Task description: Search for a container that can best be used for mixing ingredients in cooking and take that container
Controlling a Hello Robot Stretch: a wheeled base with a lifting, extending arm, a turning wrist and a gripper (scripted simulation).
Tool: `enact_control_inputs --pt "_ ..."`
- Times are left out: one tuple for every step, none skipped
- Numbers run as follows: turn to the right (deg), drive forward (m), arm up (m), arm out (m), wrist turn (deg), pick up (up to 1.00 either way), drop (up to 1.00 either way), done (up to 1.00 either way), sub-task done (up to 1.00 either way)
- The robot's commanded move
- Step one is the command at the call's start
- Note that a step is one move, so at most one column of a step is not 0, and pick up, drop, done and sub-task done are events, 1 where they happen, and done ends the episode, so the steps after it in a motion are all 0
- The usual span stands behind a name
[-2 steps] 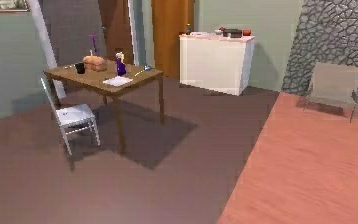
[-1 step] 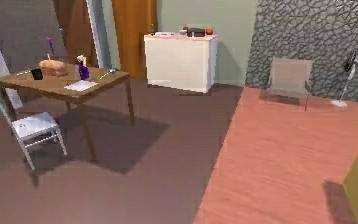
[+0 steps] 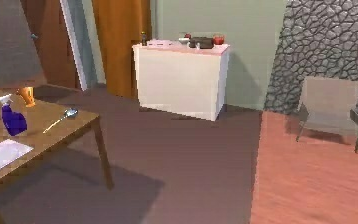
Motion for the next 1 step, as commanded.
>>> enact_control_inputs --pt "0.0 1.00 0.00 0.00 0.0 0.00 0.00 0.00 0.00"
